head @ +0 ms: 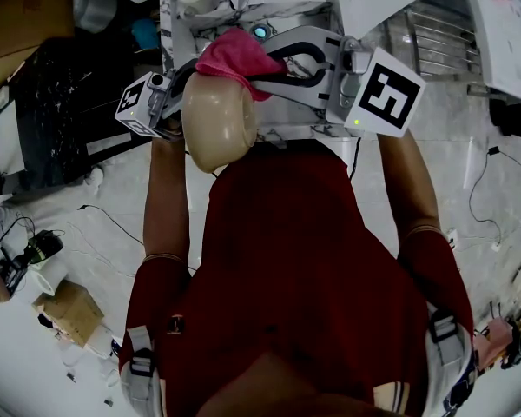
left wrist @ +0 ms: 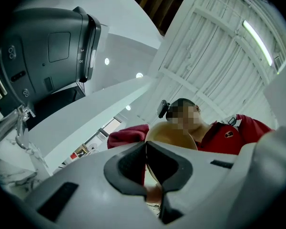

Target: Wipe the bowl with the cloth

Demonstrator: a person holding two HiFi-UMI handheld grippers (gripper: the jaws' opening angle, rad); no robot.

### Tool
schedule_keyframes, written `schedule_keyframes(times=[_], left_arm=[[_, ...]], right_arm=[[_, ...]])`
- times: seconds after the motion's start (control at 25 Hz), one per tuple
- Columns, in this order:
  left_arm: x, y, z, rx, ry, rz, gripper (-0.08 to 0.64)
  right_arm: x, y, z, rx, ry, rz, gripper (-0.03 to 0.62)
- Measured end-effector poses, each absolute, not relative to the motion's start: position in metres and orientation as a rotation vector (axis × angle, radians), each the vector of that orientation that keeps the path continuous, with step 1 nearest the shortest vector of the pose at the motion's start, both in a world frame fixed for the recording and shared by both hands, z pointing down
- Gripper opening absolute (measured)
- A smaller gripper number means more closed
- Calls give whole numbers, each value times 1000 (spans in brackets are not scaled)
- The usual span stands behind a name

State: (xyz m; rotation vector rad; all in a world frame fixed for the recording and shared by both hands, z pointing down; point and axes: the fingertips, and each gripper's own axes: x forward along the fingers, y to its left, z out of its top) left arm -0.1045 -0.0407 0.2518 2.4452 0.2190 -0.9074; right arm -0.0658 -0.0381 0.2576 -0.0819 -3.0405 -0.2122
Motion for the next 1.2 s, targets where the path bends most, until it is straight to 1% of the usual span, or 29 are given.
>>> schedule_keyframes(times=[0.68,1.2], left_arm=[[-118,-57,254,2360,-4,-1078,18],[-131,-84,270,2278,-227,-1120,18]], right_arm=[[-66,-22,289,-57,-3036,-66,57],[-68,-6,302,-117,-2996,-42,57]])
